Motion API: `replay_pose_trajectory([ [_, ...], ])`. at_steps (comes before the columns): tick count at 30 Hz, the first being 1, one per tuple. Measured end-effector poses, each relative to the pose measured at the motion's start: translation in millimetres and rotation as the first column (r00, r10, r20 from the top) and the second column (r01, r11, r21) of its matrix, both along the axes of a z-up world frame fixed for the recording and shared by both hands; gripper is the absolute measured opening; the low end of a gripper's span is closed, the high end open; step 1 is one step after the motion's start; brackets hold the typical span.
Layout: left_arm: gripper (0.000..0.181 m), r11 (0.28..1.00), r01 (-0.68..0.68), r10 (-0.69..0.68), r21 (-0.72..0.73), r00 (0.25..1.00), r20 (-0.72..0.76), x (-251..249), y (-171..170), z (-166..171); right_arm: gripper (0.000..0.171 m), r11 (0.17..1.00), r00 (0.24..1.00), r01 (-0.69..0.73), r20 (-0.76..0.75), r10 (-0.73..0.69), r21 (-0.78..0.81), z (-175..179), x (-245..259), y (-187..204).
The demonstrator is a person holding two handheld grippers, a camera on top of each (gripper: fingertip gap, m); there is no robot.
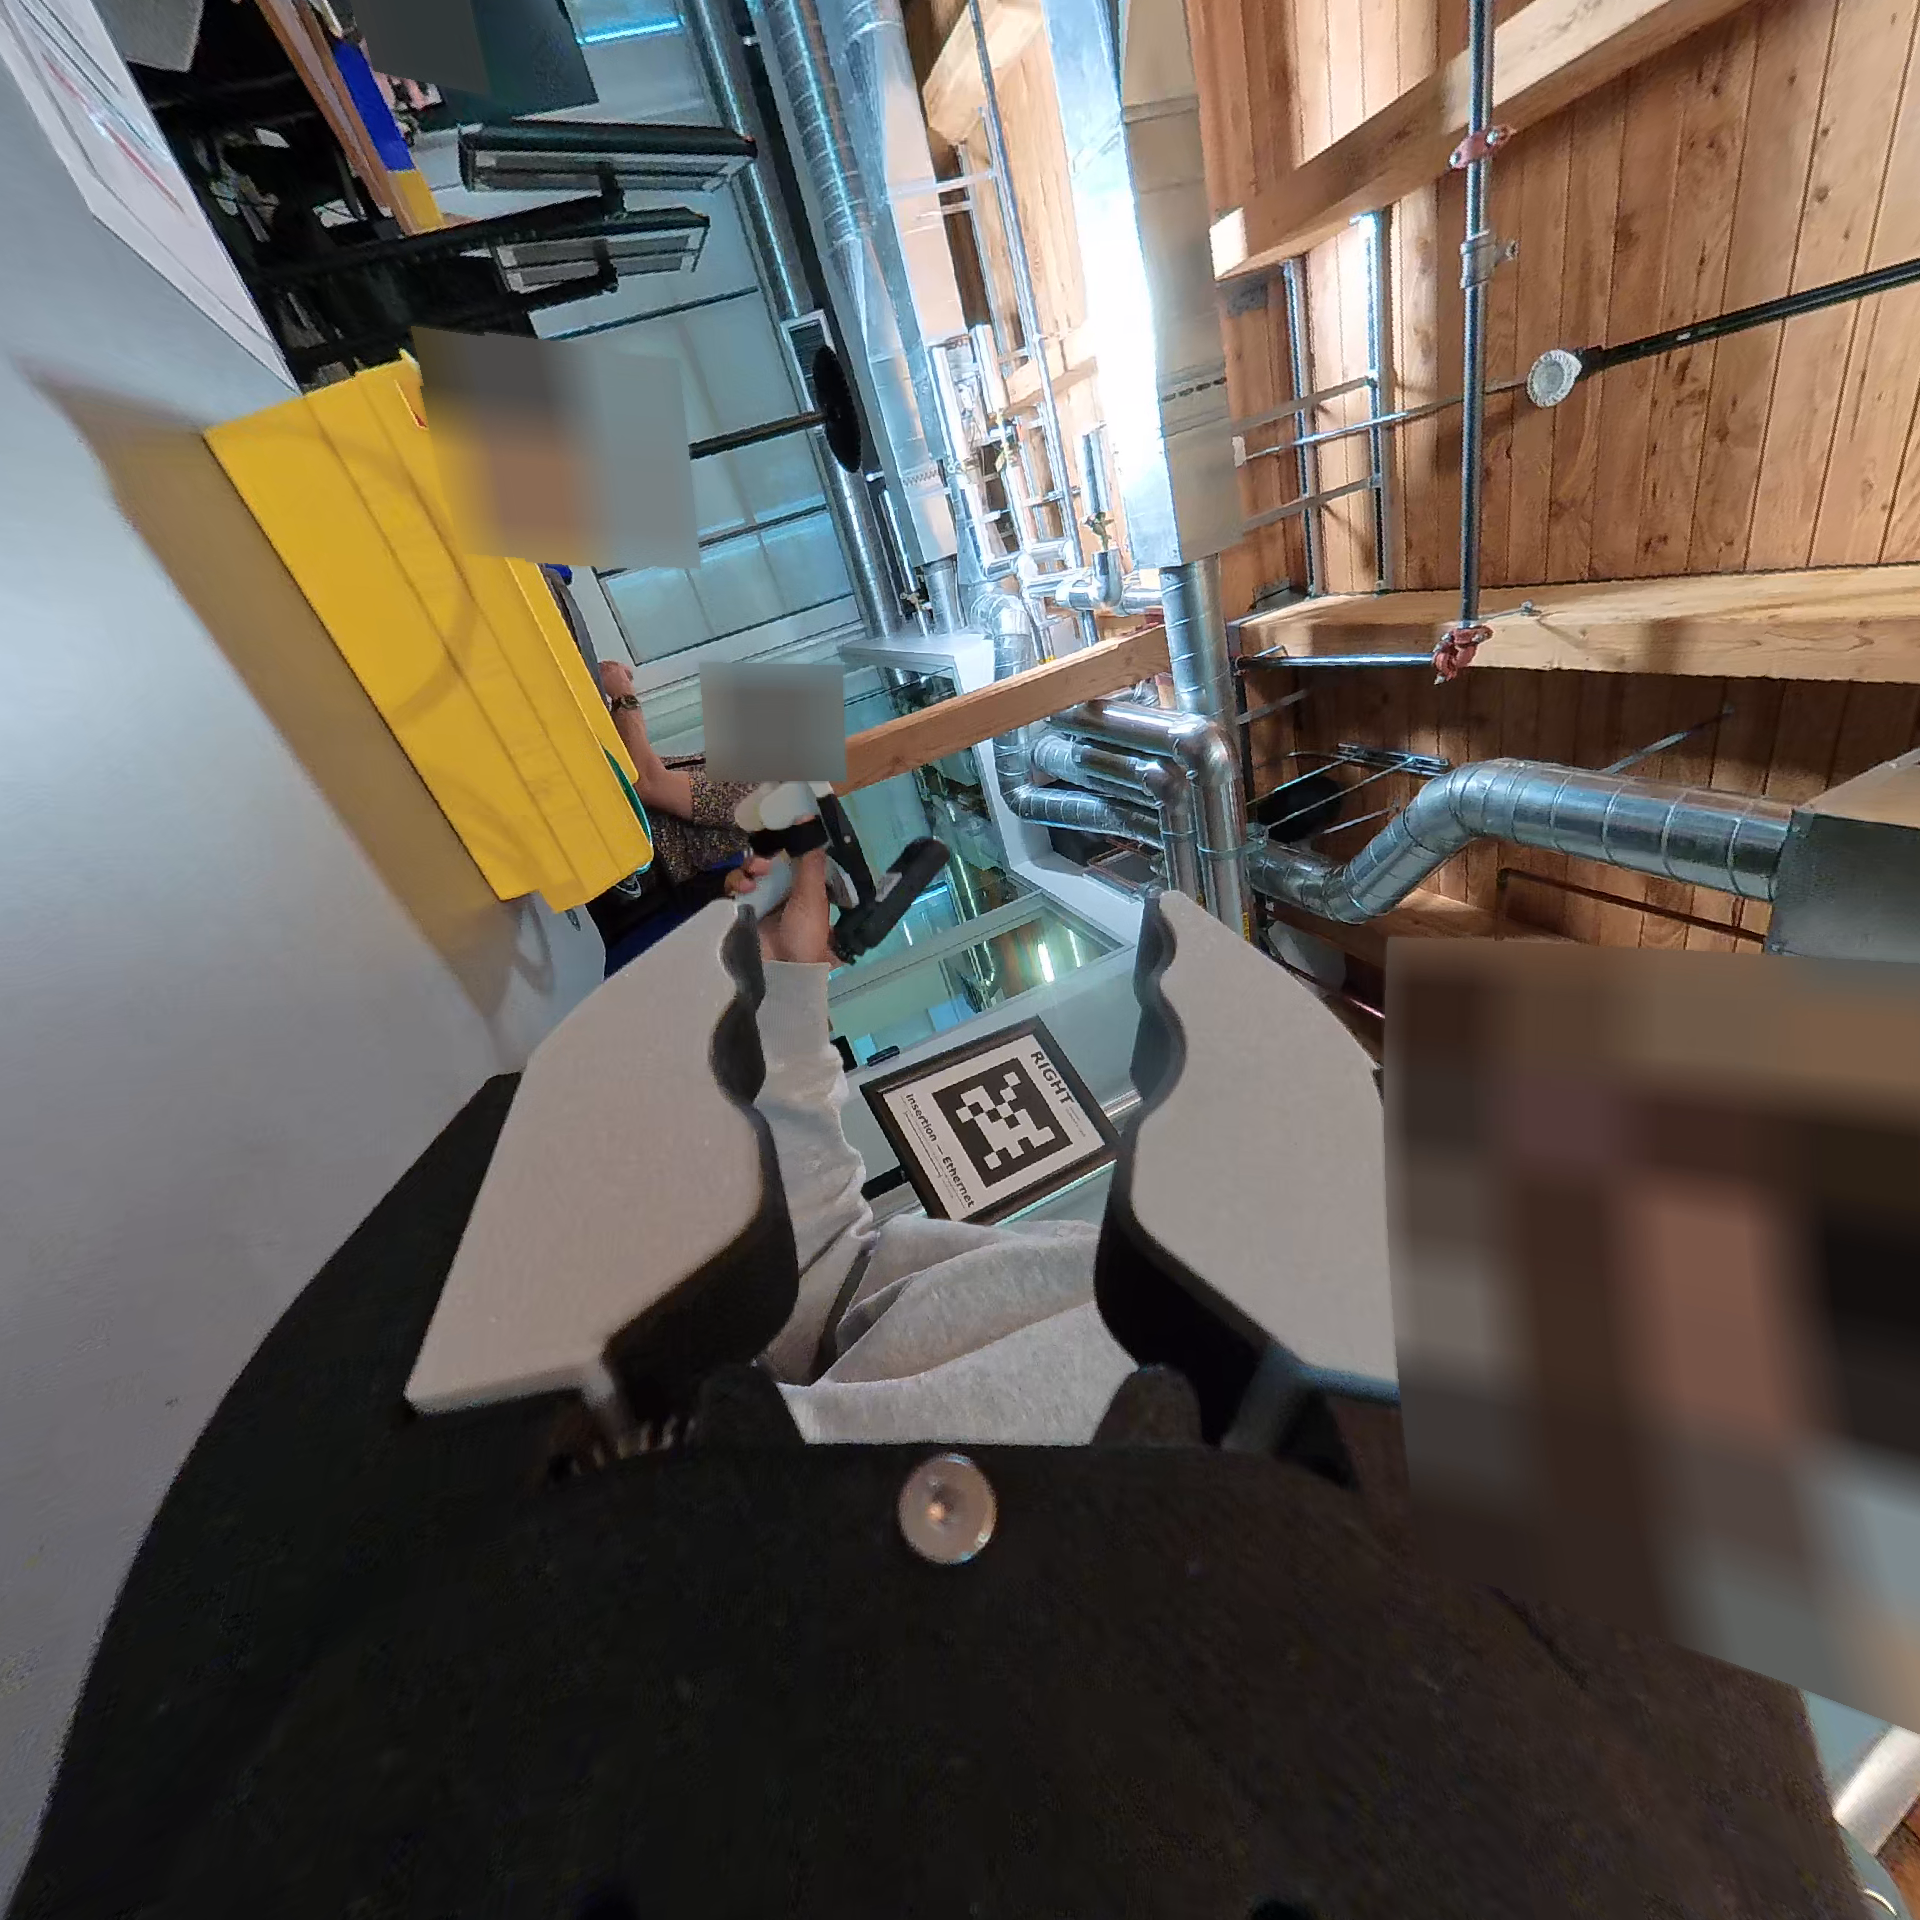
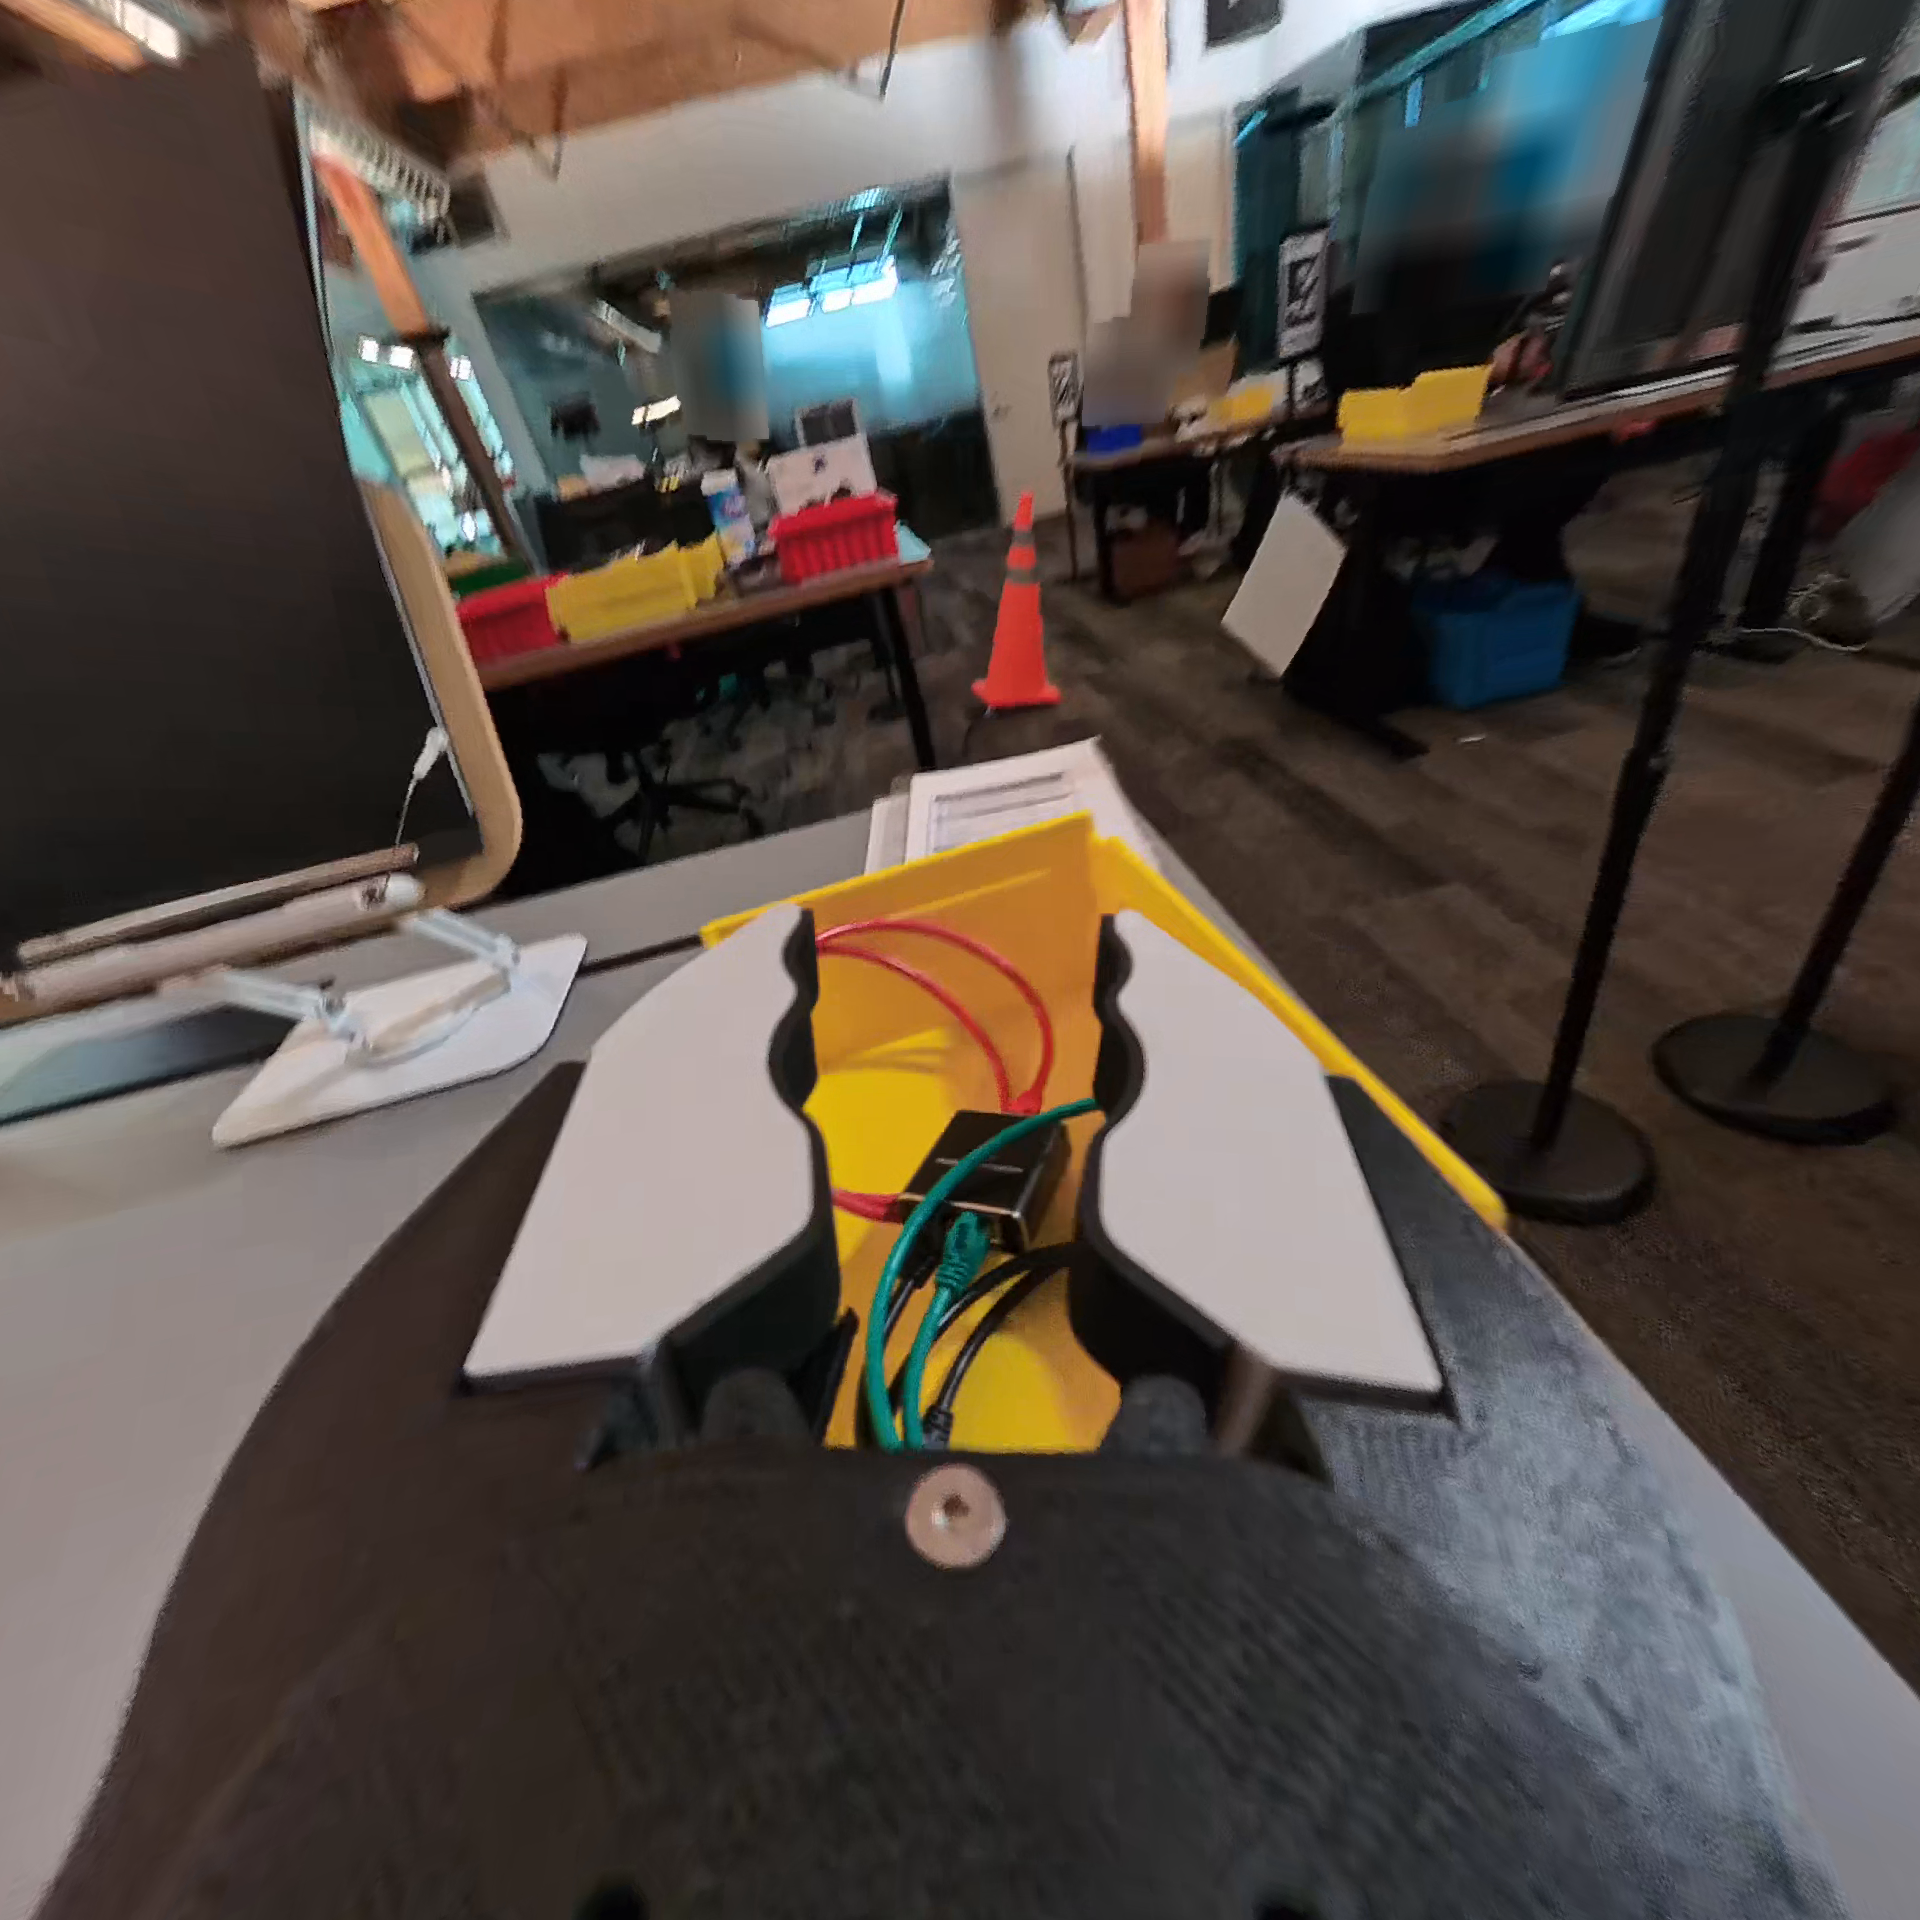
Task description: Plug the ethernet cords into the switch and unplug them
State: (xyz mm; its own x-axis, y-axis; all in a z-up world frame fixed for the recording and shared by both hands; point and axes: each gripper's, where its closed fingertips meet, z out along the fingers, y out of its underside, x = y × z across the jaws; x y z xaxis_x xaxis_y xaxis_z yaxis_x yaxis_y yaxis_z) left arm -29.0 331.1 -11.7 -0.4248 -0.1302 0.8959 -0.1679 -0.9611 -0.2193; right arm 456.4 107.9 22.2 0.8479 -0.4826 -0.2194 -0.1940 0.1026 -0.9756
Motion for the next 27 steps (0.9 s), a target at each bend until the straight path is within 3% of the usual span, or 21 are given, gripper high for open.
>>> replay_pose_trajectory([
  [3,0.069,1.000,0.000,0.000,-0.006,1.000,0.000,0.9,0.5,-1.6,0.057,0.995,0.992,0.098,-0.085,-0.096,0.023,-24.4,22.8,-33.7],
  [6,0.069,1.000,0.006,-0.006,-0.016,1.000,0.006,2.4,-0.6,-1.8,0.067,0.980,0.964,0.150,-0.199,-0.174,-0.129,-86.9,42.8,-53.7],
  [8,0.069,1.000,0.010,-0.010,-0.018,1.000,0.009,3.9,-2.1,-1.2,0.073,0.974,0.942,0.093,-0.298,-0.153,-0.206,-120.3,42.7,-52.6],
  [12,0.069,1.000,0.022,-0.022,-0.011,1.000,0.007,7.5,-6.8,0.4,0.041,0.970,0.893,-0.127,-0.450,0.021,-0.207,-143.6,14.7,-19.6],
  [15,0.069,1.000,0.030,-0.030,-0.005,1.000,0.007,9.0,-9.8,2.2,0.028,0.937,0.937,-0.169,-0.344,0.057,-0.305,-138.6,-2.2,-2.7],
  [19,0.069,0.999,0.033,-0.033,0.000,0.999,0.008,9.2,-11.4,3.4,0.022,0.944,0.983,-0.184,-0.036,0.181,-0.274,-93.1,-18.1,24.9],
  [22,0.069,0.999,0.031,-0.031,-0.008,0.999,0.007,10.7,-10.7,1.1,0.019,0.926,0.993,-0.115,-0.051,0.103,-0.359,-115.2,8.6,34.1],
  [23,0.069,0.999,0.035,-0.035,-0.013,0.999,0.008,11.5,-11.4,0.6,0.020,0.903,0.993,-0.099,-0.107,0.060,-0.418,-135.7,18.1,31.1],
  [24,0.069,0.999,0.040,-0.040,-0.017,0.999,0.009,12.2,-12.4,0.6,0.033,0.884,0.989,-0.101,-0.143,0.039,-0.457,-148.6,21.7,27.5],
  [27,0.069,0.999,0.052,-0.052,-0.002,0.999,0.004,14.4,-16.6,2.2,0.053,0.901,1.000,0.016,0.012,-0.013,-0.434,-124.4,27.5,12.0],
])
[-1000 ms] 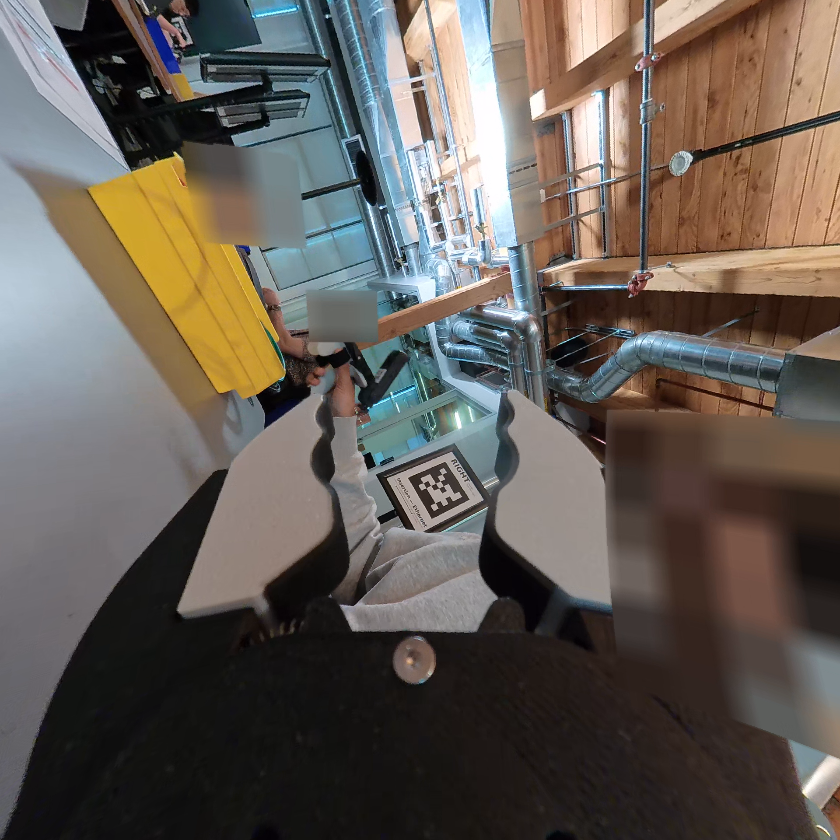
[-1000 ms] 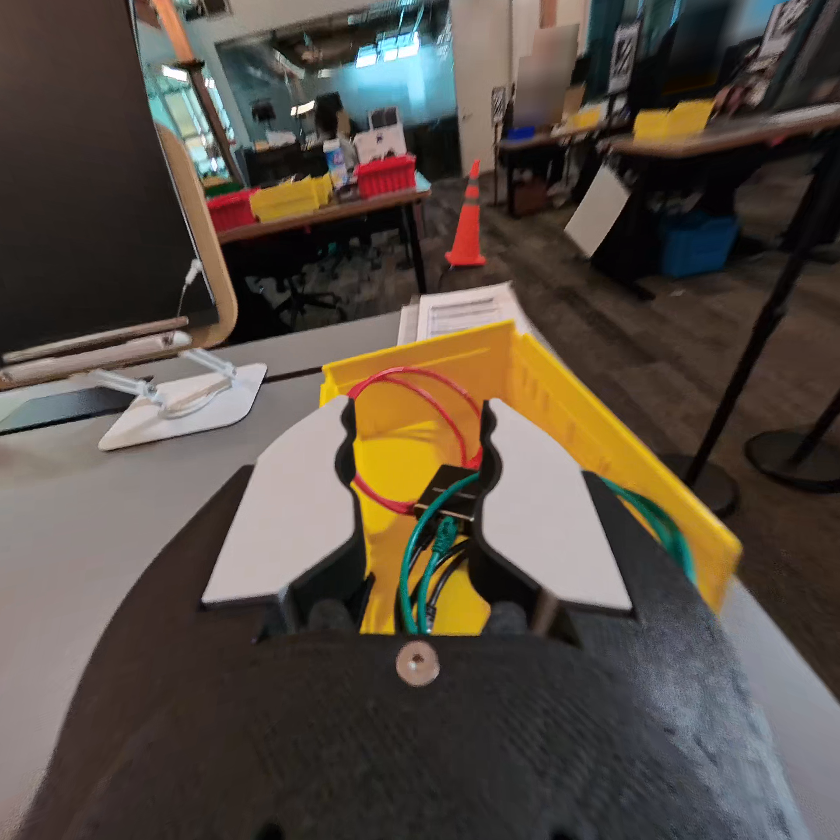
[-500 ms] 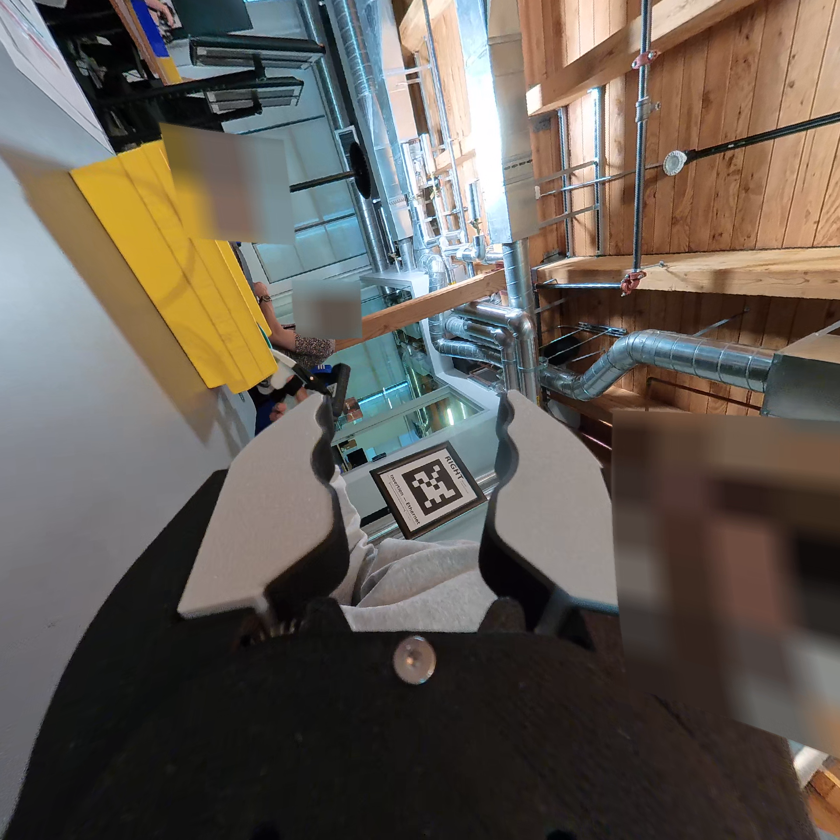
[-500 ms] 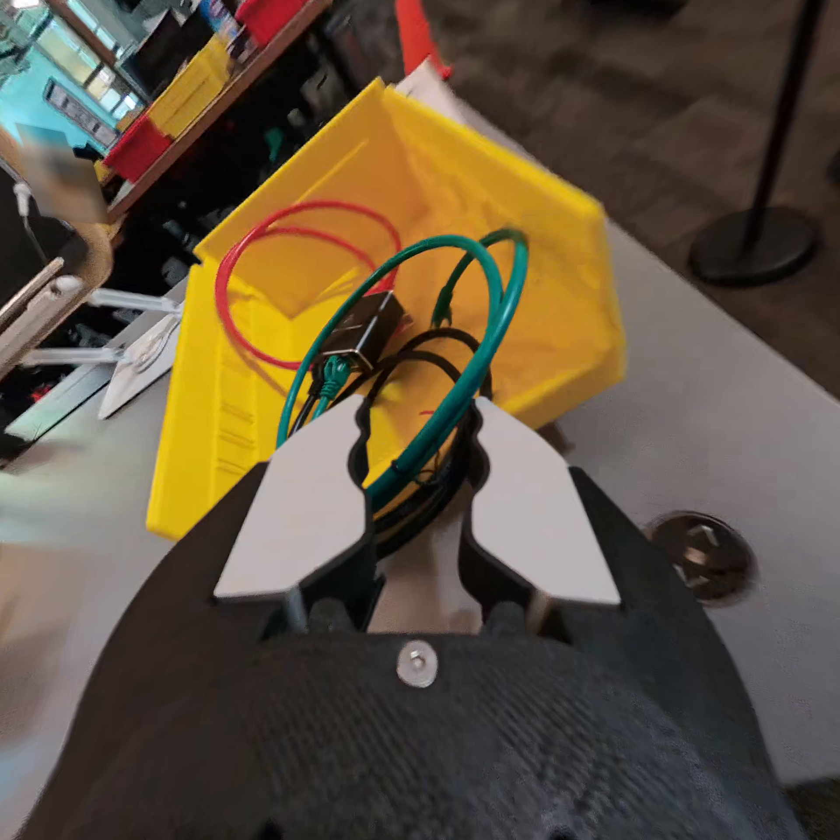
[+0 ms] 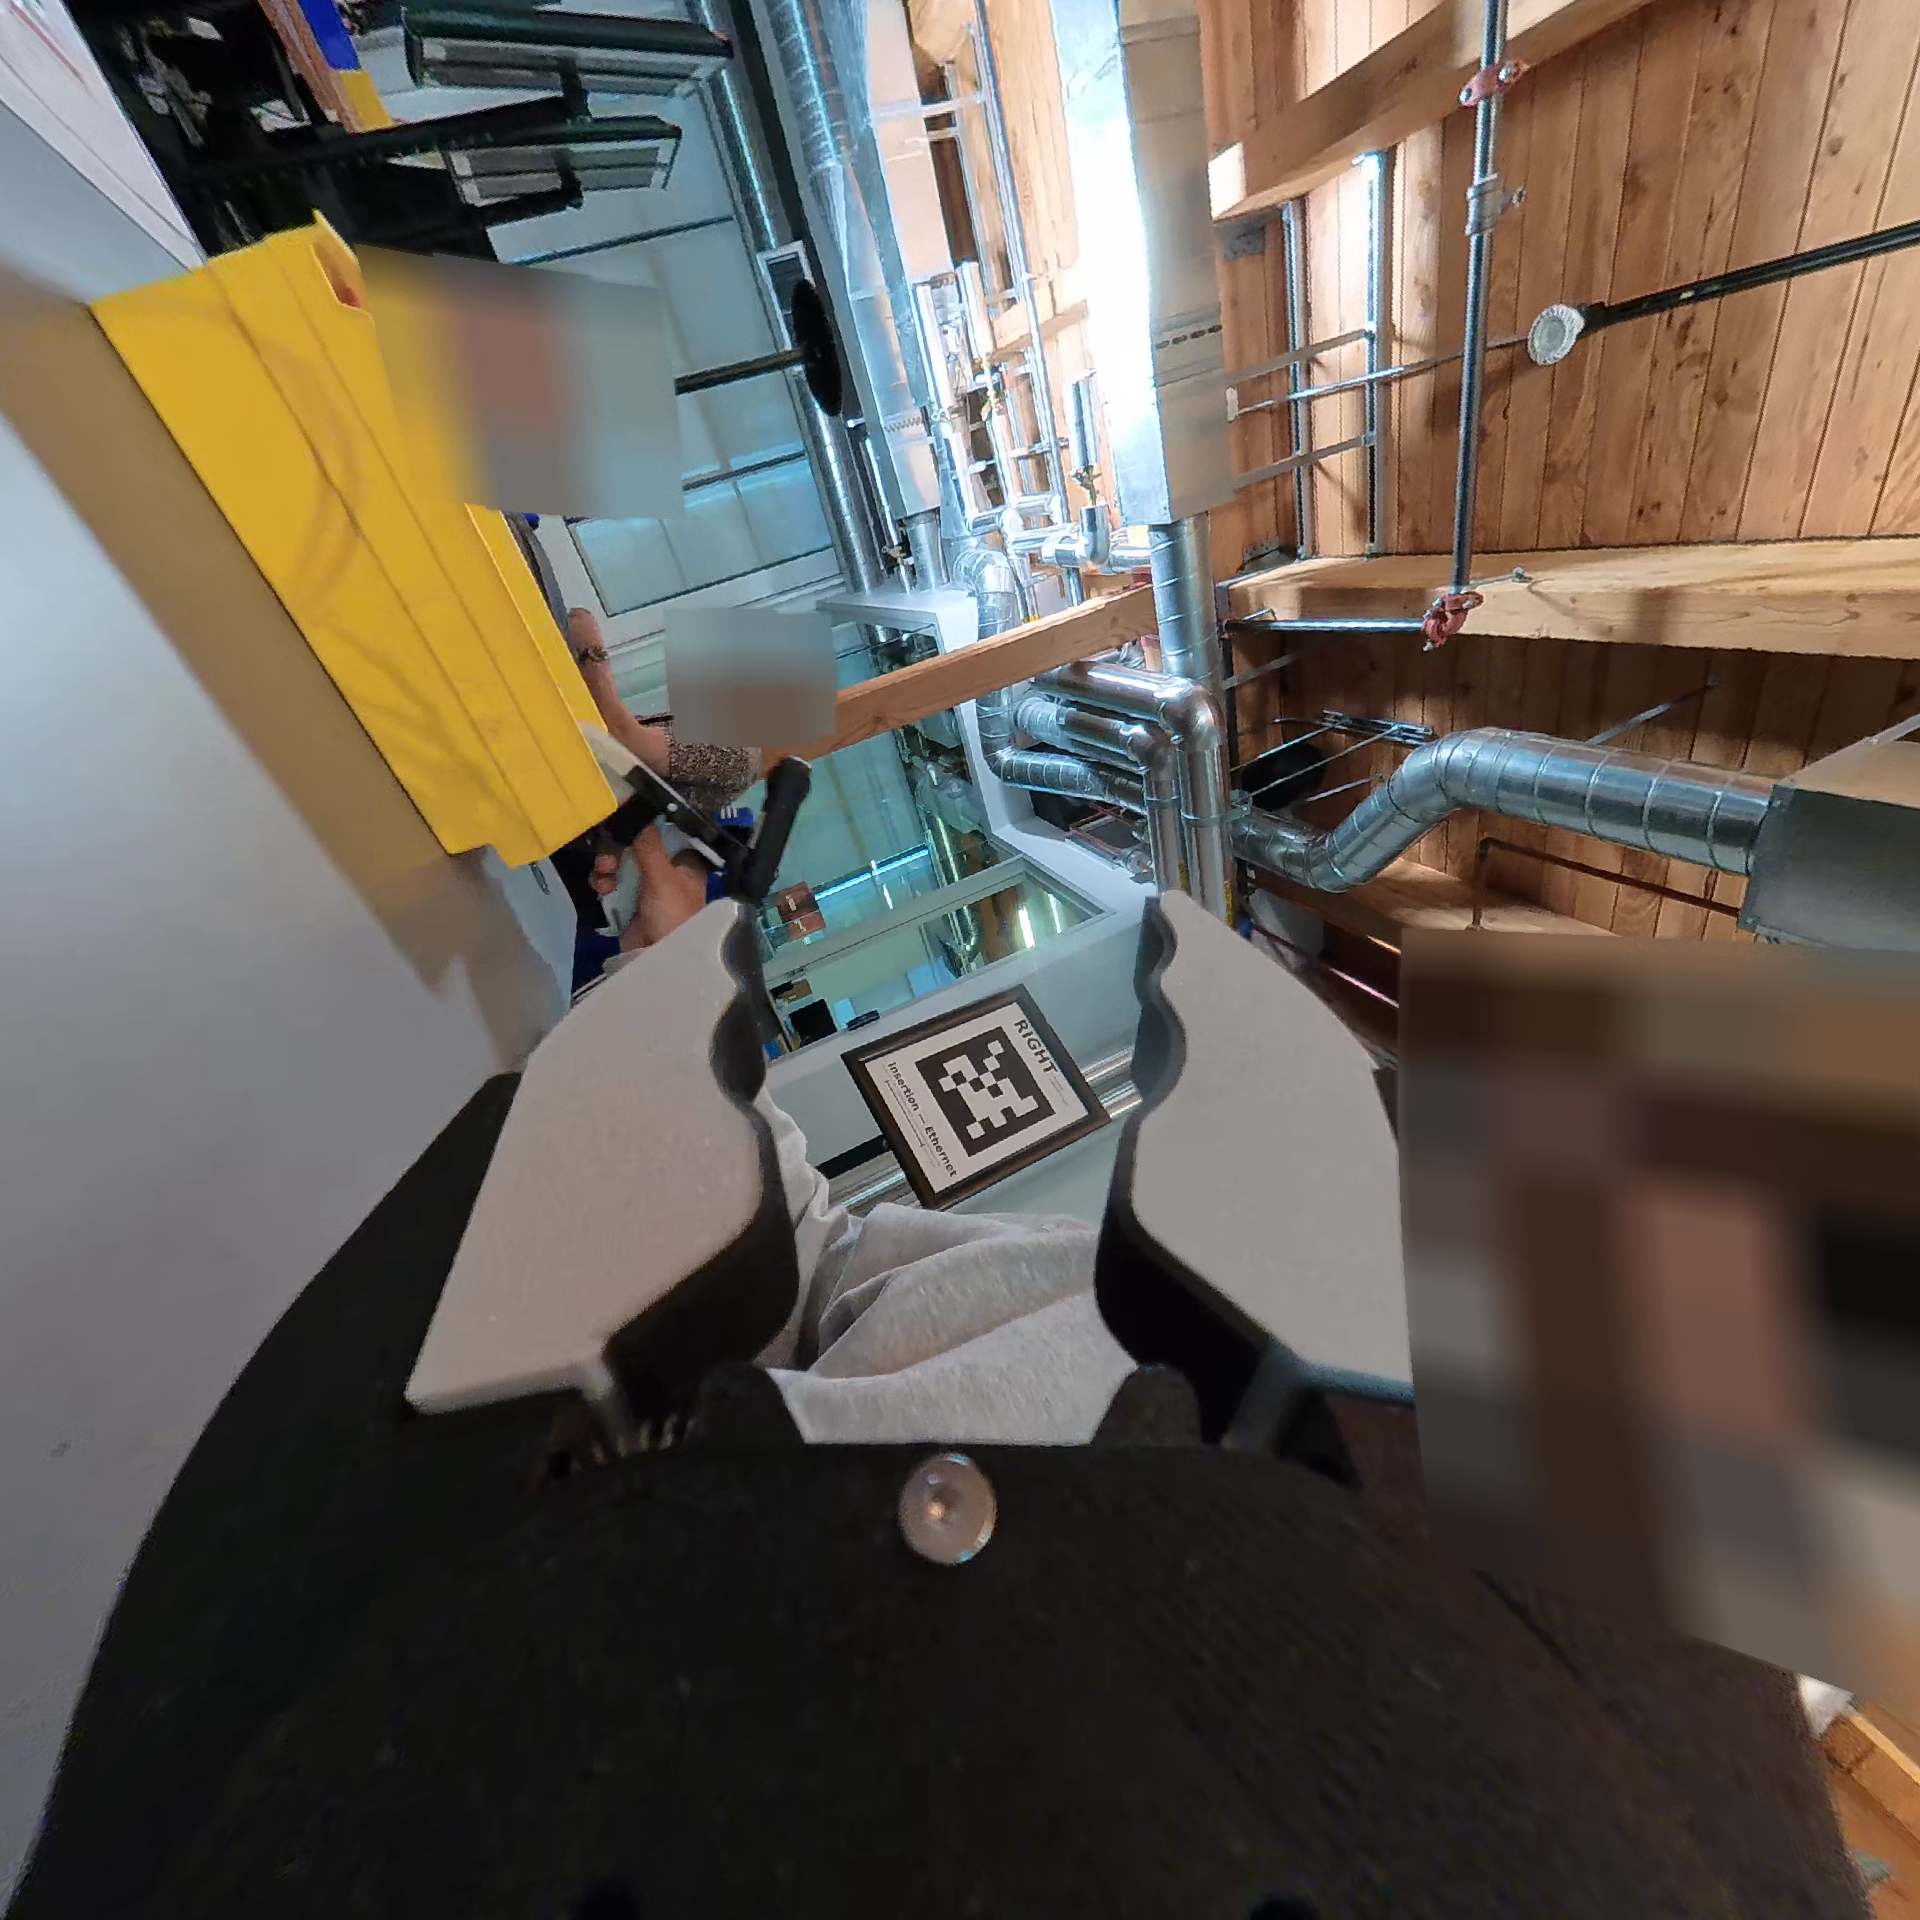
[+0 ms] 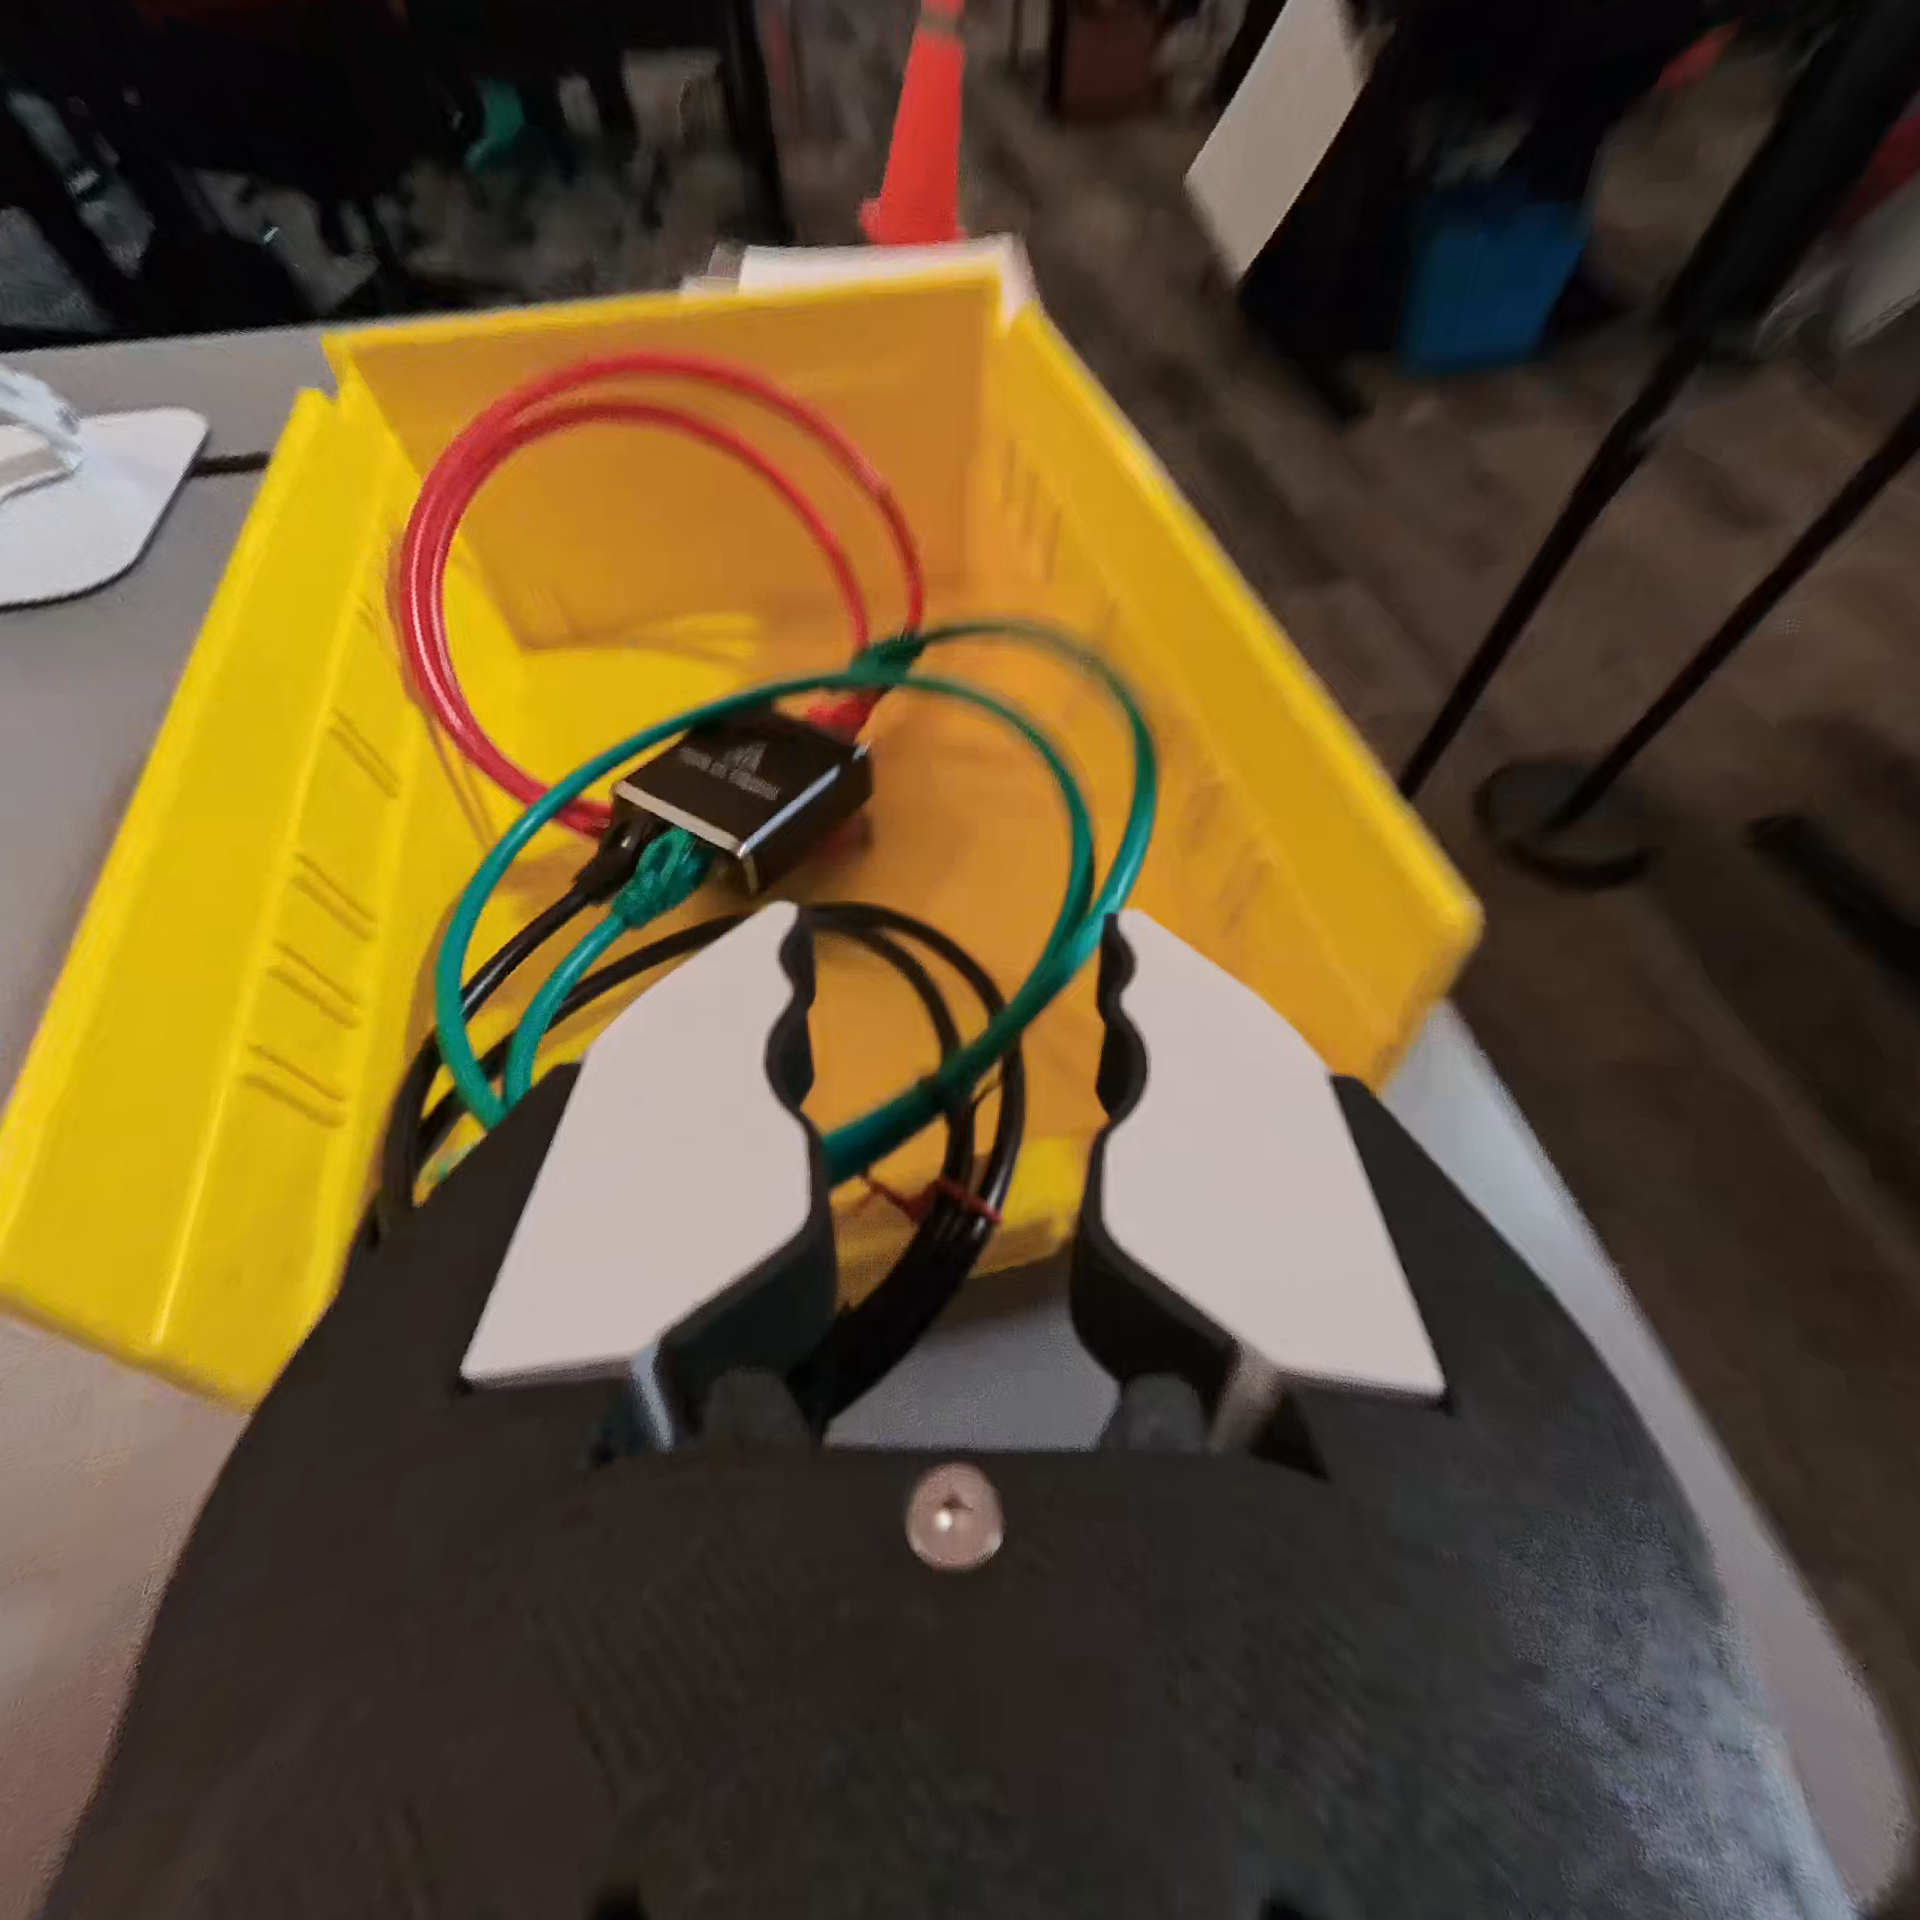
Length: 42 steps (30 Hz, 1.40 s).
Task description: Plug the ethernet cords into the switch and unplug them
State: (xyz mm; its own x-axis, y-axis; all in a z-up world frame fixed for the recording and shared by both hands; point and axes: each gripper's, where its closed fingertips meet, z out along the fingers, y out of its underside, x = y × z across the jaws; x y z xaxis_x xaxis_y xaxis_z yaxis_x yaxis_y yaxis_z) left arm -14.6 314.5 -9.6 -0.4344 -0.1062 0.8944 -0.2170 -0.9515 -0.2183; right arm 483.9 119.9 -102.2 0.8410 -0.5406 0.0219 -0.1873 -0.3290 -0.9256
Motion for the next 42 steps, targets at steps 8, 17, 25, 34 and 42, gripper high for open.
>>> replay_pose_trajectory([
  [8,0.069,1.000,-0.006,0.006,-0.011,1.000,-0.013,1.7,2.4,-6.5,0.074,0.952,0.953,0.177,0.197,-0.229,0.249,47.3,28.8,-49.6],
  [17,0.070,0.999,0.005,-0.003,0.048,0.999,-0.036,6.8,-6.3,-1.1,0.068,0.971,0.984,0.175,-0.046,-0.170,0.165,-13.8,88.9,-23.4],
  [25,0.070,0.990,-0.066,0.076,0.125,0.994,-0.073,2.9,-1.7,5.6,0.015,0.966,0.910,-0.049,-0.388,0.148,0.253,-36.6,72.9,18.7],
  [34,0.101,0.606,-0.397,0.677,0.689,0.712,-0.185,-67.8,66.9,25.3,0.008,0.936,0.894,-0.022,-0.412,0.176,0.352,-14.0,37.2,32.5],
  [42,0.145,0.104,0.116,0.957,0.988,0.258,-0.131,-176.2,124.4,-10.2,0.008,0.839,0.803,-0.191,-0.410,0.432,0.509,30.7,-54.7,82.2],
])
